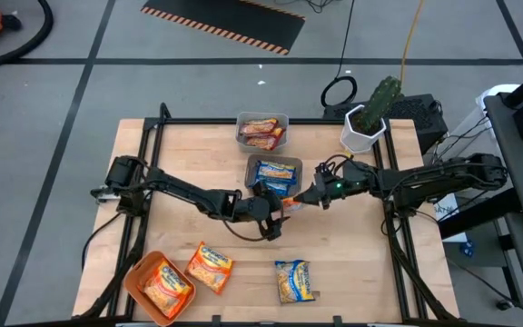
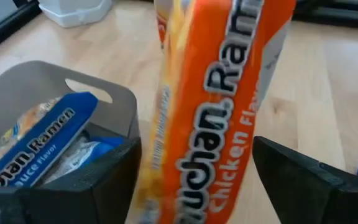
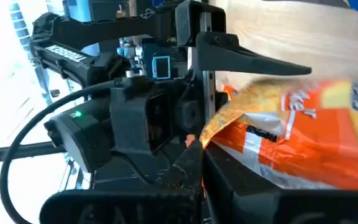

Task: Sort Maruchan noodles
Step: Put the right orange noodle pack into the orange bin

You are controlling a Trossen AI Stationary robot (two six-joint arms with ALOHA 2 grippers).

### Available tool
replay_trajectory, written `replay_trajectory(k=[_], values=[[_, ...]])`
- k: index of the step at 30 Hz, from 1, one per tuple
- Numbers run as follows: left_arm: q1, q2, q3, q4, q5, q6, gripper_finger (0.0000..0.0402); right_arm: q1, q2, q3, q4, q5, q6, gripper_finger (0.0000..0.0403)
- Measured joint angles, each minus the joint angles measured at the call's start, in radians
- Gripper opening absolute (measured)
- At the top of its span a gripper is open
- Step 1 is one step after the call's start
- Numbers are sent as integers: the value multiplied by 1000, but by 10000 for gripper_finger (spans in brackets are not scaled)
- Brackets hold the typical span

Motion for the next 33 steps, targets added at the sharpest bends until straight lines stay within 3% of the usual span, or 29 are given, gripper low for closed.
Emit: replay_trajectory(k=[7, 14, 23, 29, 33], values=[[0, -5, -1, 56, 4, 89, 222, 40, 0, 0, 16, 80, 32, 0], [-13, -29, -1, 9, 8, 67, 148, 45, 0, 0, 45, 102, 39, 0], [-16, -205, -1, -244, 10, 169, 158, 41, -5, 0, 158, 152, -6, 49], [-49, -375, -1, -562, 34, 280, 159, 41, -17, 0, 229, 283, -84, 91], [-104, -497, -1, -752, 37, 345, 160, 41, -18, 0, 220, 318, -145, 101]])
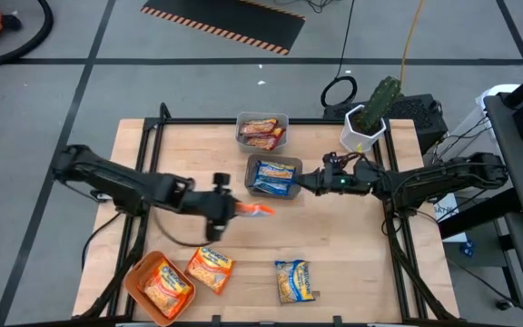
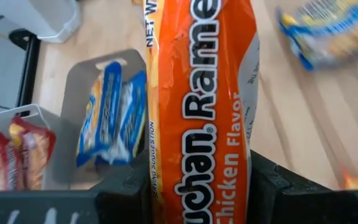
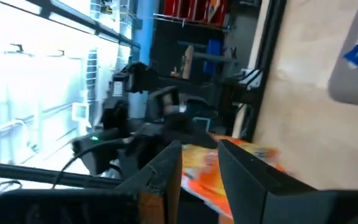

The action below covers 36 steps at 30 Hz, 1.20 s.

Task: Sort Maruchan noodles
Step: Put the right orange noodle pack into the orange bin

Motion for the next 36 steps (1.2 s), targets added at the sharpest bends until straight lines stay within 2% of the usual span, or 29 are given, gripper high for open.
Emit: replay_trajectory(k=[4, 11, 15, 20, 26, 32, 36], values=[[-70, -113, 0, -164, 0, 19, 160, 1, 0, 0, -43, 32, -40, 102], [-233, -239, 0, -382, 1, -83, 160, 2, 0, 0, -39, 98, -76, 102], [-337, -266, 0, -466, 77, -112, 161, 2, 0, 0, -41, 100, -73, 102], [-482, -267, 0, -494, 230, -129, 161, 2, 0, 0, -46, 98, -70, 102], [-632, -267, 0, -490, 268, -240, 161, 2, 0, 0, -46, 98, -70, 102], [-730, -239, 0, -490, 420, -331, 161, 2, 0, 0, -54, 100, -93, 102], [-765, -189, 0, -490, 451, -327, 161, 2, 0, 0, -96, 100, -93, 102]])
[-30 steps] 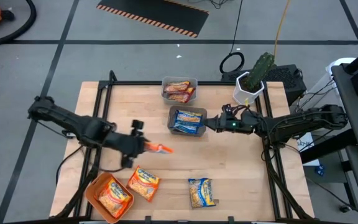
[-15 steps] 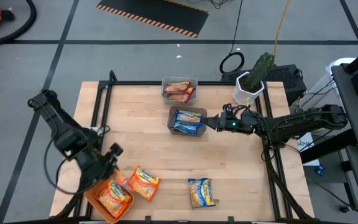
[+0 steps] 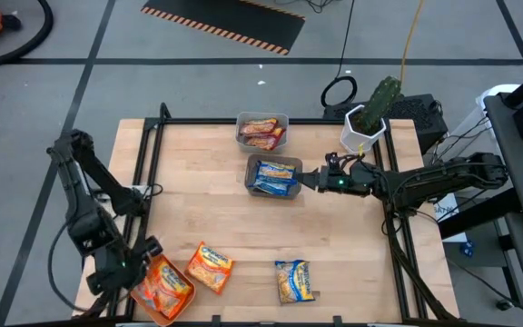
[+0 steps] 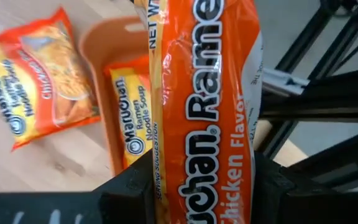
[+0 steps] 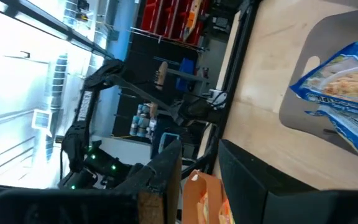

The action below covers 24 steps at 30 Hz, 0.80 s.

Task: Sort Maruchan noodles
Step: Put the right orange noodle pack into the orange bin

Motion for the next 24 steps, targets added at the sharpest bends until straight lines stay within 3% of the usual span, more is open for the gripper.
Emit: replay_trajectory(k=[9, 19, 24], values=[[-36, 159, 0, -15, -145, -152, 161, 1, 0, 0, 4, -3, 10, 102], [-61, 315, 0, -164, -219, -199, 161, 0, 0, 0, 1, -7, 18, 102], [-60, 323, 0, -180, -245, -214, 161, 0, 0, 0, -5, -7, 18, 102]])
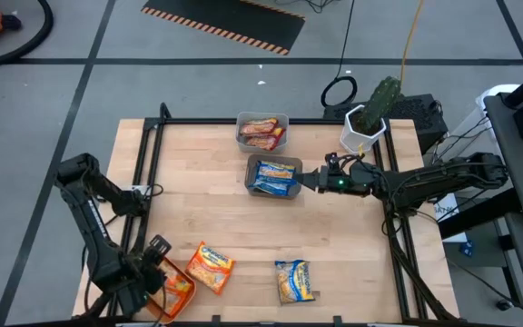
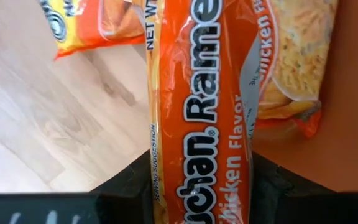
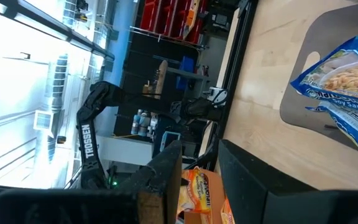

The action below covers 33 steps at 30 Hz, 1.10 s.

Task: Sort Maruchan noodles
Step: Put the right orange noodle pack into the orange bin

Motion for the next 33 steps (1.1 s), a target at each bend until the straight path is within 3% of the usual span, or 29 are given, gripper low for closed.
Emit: replay_trajectory(k=[18, 23, 27, 33], values=[[-16, -1, 1, -37, -51, -26, 161, 0, 0, 0, -44, -1, 8, 102], [-16, -5, 1, -10, 8, -102, 165, 0, 0, 0, -44, -1, 32, 102], [-16, -21, 2, 77, 19, -142, 199, -4, 0, 0, -44, -7, 38, 102], [-11, -21, 3, 101, 71, -208, 288, -29, 0, 0, -45, -150, 39, 102]])
